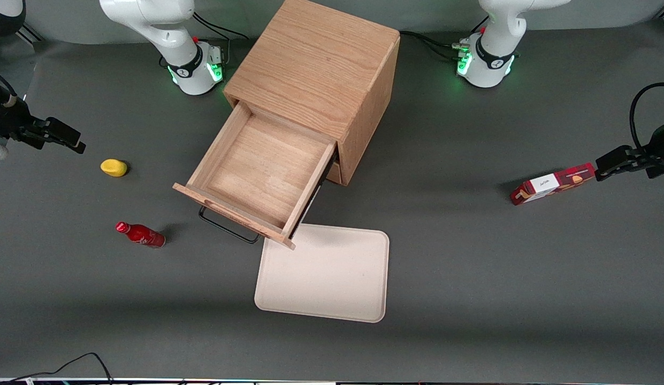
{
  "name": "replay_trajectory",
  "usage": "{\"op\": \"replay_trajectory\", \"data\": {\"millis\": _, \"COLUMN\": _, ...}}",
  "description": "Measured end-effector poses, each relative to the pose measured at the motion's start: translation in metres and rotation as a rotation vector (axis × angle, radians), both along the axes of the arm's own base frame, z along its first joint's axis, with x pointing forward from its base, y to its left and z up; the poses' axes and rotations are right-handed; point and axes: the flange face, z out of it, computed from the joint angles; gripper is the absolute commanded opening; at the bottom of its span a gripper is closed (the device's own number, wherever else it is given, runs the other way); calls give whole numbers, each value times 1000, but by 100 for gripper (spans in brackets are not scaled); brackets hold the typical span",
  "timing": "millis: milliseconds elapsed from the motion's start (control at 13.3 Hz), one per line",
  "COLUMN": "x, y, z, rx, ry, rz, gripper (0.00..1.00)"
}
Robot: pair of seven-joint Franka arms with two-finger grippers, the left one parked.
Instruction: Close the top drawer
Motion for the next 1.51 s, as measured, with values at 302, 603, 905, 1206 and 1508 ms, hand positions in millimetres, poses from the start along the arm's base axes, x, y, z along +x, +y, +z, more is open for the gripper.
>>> {"op": "replay_trajectory", "data": {"millis": 302, "x": 0, "y": 1, "z": 0, "rx": 0, "ry": 1, "rz": 2, "gripper": 100}}
{"op": "replay_trajectory", "data": {"millis": 603, "x": 0, "y": 6, "z": 0, "rx": 0, "ry": 0, "rz": 12, "gripper": 100}}
{"op": "replay_trajectory", "data": {"millis": 905, "x": 9, "y": 8, "z": 4, "rx": -1, "ry": -13, "rz": 16, "gripper": 100}}
{"op": "replay_trajectory", "data": {"millis": 1206, "x": 53, "y": 14, "z": 8, "rx": -4, "ry": 3, "rz": 88, "gripper": 100}}
{"op": "replay_trajectory", "data": {"millis": 1508, "x": 119, "y": 50, "z": -15, "rx": 10, "ry": 39, "rz": 194, "gripper": 100}}
